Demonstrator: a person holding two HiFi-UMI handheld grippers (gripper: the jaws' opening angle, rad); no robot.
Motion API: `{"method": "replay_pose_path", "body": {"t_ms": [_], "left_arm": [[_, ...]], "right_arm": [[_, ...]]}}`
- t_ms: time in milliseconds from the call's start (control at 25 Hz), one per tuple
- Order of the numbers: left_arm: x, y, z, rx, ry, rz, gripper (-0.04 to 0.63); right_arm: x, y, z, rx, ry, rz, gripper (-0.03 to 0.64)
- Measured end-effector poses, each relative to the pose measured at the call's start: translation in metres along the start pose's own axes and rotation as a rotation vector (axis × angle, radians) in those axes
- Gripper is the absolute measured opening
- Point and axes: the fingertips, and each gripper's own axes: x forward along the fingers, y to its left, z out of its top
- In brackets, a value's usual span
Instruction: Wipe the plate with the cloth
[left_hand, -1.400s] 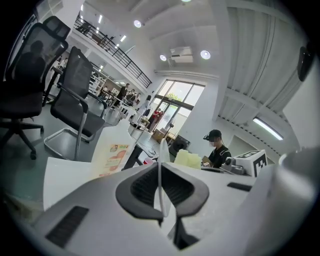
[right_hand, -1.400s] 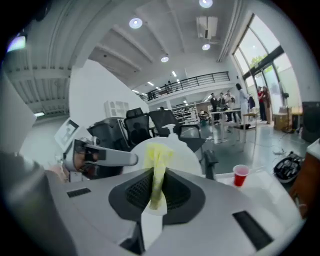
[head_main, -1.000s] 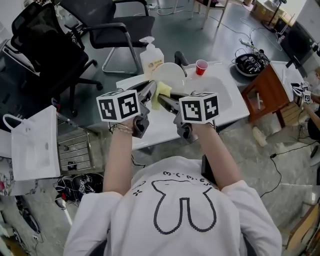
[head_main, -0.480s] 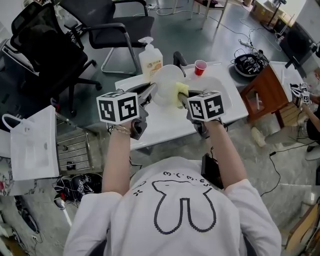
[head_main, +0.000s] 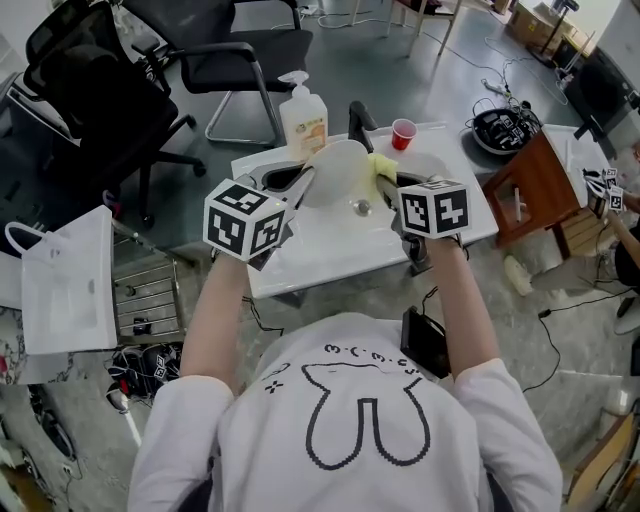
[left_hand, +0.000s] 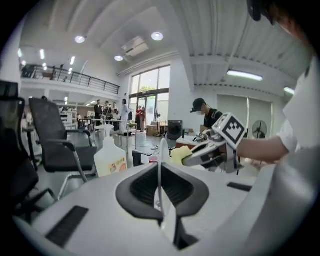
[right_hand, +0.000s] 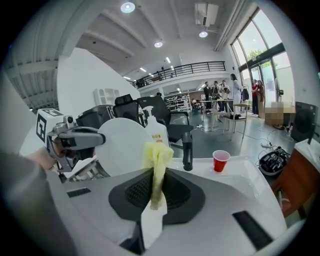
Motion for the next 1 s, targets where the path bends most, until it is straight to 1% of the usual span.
{"method": "replay_pose_path", "body": {"t_ms": [240, 400, 520, 600, 680, 840, 920, 1000], "left_arm": [[0.007, -0.004, 0.010, 0.375, 0.057, 0.019, 0.018], [0.010, -0.009, 0.010, 0.700, 0.084, 0.044, 0.018], [0.010, -0.015, 0.010, 0.944, 0.066, 0.054, 0.018], [0.009, -0.018, 0.010, 1.080, 0.052, 0.063, 0.018], [0.010, -0.022, 0.010, 1.185, 0.042, 0.067, 0.018], [0.013, -0.028, 0.009, 1.371, 0.026, 0.080, 0.018], [0.015, -0.033, 0.009, 1.470, 0.013, 0.087, 0.018], [0.016, -0.041, 0.010, 1.552, -0.012, 0.095, 0.018]], "right_arm": [[-0.018, 0.001, 0.023, -0.049, -0.044, 0.022, 0.051], [-0.030, 0.004, 0.038, -0.113, -0.068, 0.042, 0.051], [-0.036, 0.006, 0.045, -0.130, -0.077, 0.064, 0.051], [-0.039, 0.010, 0.049, -0.129, -0.084, 0.091, 0.051], [-0.041, 0.015, 0.054, -0.133, -0.090, 0.119, 0.051], [-0.042, 0.031, 0.064, -0.170, -0.098, 0.165, 0.051], [-0.041, 0.045, 0.066, -0.194, -0.097, 0.206, 0.051], [-0.039, 0.062, 0.066, -0.224, -0.089, 0.254, 0.051]]}}
